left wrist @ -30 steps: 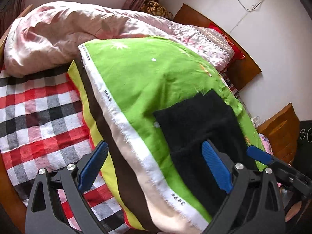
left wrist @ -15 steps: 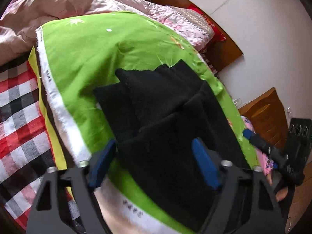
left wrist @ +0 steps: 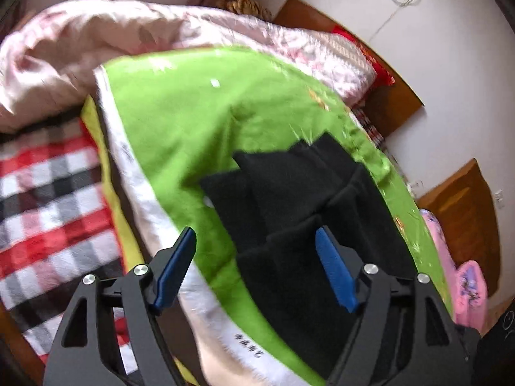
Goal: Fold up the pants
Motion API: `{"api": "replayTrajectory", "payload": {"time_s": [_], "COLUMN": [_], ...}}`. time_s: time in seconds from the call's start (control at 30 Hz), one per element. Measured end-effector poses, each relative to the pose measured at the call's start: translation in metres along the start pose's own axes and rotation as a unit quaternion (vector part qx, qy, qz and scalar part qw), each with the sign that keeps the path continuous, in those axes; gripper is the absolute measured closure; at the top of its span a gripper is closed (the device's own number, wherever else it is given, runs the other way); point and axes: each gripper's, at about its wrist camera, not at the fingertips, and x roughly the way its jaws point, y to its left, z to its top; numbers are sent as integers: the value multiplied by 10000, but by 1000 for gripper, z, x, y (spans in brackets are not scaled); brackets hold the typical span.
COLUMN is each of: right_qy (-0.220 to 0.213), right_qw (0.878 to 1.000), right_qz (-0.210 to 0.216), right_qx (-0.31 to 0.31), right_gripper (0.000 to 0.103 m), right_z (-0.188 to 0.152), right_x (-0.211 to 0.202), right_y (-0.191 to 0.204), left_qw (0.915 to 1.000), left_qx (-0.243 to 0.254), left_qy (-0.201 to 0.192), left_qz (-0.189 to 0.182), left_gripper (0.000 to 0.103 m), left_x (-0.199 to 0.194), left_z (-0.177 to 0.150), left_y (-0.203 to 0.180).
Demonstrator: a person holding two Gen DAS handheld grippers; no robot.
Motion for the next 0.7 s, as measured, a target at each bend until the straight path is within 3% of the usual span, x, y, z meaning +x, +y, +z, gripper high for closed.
{"api": "replayTrajectory", "payload": {"time_s": [0.13,0.23,0.3,0.37,0.53,0.6,0.63,0.67,0.7], "right_qy": [169,123,116,116,161,181,181,183,183], "right_qw": [9996,9996,9997,9997,9992,9981,9975,9964,9948], "right_qz": [-178,-236,-197,-189,-342,-508,-592,-727,-893], "right_qx": [-135,-16,44,45,-154,-290,-339,-395,-452], "right_gripper": [76,86,88,89,84,84,86,90,96], "right_z": [-3,0,-1,-2,-3,-3,-4,-4,-4], "right_x": [17,17,18,18,21,23,23,24,25], "right_y": [4,-1,-4,-4,6,12,14,17,20], "left_qw": [9989,9974,9967,9966,9969,9961,9957,9956,9955], "left_qx": [156,170,84,79,187,308,363,435,515], "left_qy": [135,413,538,558,549,554,565,518,468], "left_qz": [-418,-560,-599,-604,-535,-620,-643,-641,-647], "left_gripper": [28,41,44,40,39,61,64,78,83], "left_x": [5,28,40,45,44,45,46,44,41], "left_z": [6,10,9,11,10,9,9,9,8], "left_y": [-5,-5,-4,-3,-6,-10,-13,-16,-19]}}
